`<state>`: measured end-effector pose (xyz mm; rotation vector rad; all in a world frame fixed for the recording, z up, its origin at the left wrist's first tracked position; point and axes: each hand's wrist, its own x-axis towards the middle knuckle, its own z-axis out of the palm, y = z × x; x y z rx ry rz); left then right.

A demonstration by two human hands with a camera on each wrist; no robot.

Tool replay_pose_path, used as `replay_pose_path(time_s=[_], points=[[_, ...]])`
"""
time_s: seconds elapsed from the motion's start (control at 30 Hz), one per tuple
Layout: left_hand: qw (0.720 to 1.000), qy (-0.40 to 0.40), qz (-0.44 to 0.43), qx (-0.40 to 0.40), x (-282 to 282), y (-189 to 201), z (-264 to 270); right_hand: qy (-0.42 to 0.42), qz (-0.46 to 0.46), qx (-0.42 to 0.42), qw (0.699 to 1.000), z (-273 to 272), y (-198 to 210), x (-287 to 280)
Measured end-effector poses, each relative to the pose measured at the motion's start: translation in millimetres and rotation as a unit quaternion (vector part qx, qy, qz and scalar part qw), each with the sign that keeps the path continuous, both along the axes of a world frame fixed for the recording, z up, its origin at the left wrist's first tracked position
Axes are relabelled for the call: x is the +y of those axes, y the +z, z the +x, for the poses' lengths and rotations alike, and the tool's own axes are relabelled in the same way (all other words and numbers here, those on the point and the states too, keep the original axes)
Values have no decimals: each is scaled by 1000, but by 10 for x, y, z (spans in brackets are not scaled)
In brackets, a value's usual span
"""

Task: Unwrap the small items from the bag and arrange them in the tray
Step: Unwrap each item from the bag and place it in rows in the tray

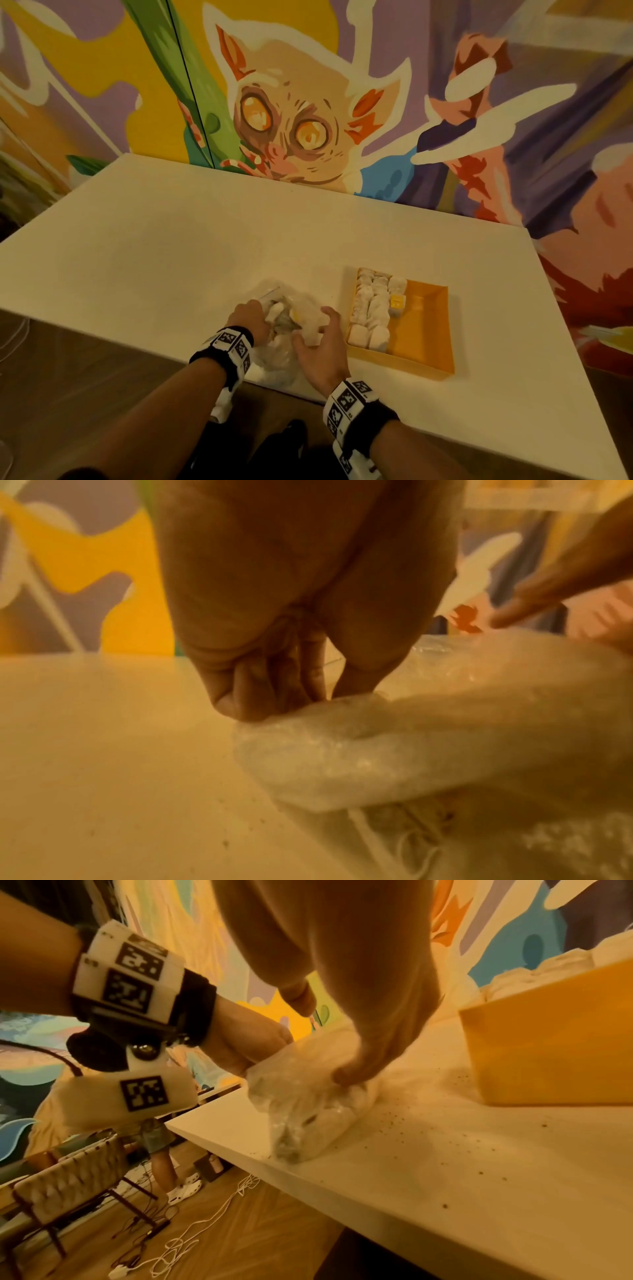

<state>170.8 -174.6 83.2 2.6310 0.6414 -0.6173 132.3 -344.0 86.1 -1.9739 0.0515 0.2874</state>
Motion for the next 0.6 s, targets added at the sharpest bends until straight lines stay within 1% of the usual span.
replay_pose_path(time_s=[0.07,0.13,0.2,0.27,0.33,0.4,0.43,0.5,0.6], points=[[997,51,-47,-17,13,-20,0,-13,-26,30,999,-44,34,16],[992,87,-86,-42,30,-40,7,-4,-80,104,991,-78,10,71],[989,93,-96,-57,49,-67,12,22,-112,179,977,-81,-16,150],[992,62,-103,-37,19,-24,4,33,-95,223,970,-59,-33,192],[995,6,-100,3,-46,61,1,18,-55,256,965,-35,-18,206],[994,-60,-74,47,-90,126,9,2,-35,254,966,-7,-37,212],[993,-81,-57,64,-91,113,22,-12,-29,254,967,-2,-45,224],[991,-94,-32,90,-91,75,28,-37,-12,254,967,0,-73,233],[991,-95,-14,90,-128,19,22,-60,25,266,962,-2,-59,193]])
